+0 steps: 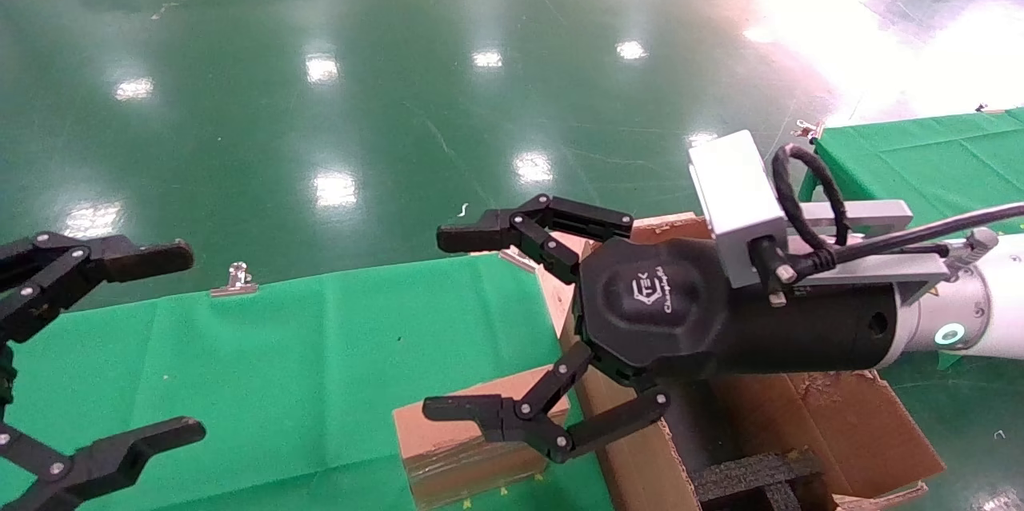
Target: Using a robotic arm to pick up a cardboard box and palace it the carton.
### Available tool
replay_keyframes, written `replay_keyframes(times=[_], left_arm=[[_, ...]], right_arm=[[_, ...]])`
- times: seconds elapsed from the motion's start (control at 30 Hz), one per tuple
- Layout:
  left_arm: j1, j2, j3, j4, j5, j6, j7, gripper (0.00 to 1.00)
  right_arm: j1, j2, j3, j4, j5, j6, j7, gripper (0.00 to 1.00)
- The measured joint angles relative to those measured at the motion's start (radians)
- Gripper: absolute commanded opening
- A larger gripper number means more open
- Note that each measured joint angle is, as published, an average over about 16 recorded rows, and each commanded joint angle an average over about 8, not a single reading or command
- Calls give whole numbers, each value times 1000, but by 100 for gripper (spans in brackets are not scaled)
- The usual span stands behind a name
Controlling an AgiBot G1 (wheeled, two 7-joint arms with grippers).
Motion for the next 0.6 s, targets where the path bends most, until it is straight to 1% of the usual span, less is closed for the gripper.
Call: replay_keyframes(times=[0.07, 0.1, 0.13, 0.37, 0.47, 0.6], left_arm=[[0, 0, 0, 0, 0, 0, 0, 10], [0, 0, 0, 0, 0, 0, 0, 2], [0, 0, 0, 0, 0, 0, 0, 0], [0, 0, 0, 0, 0, 0, 0, 0], [0, 0, 0, 0, 0, 0, 0, 0], [0, 0, 0, 0, 0, 0, 0, 0]], right_arm=[[0, 0, 0, 0, 0, 0, 0, 100], [0, 0, 0, 0, 0, 0, 1, 100], [0, 0, -1, -1, 0, 0, 1, 100], [16, 2, -16, 6, -36, -8, 2, 100], [37, 1, -34, 11, -79, -16, 1, 100], [83, -8, -74, 14, -167, -32, -3, 100]])
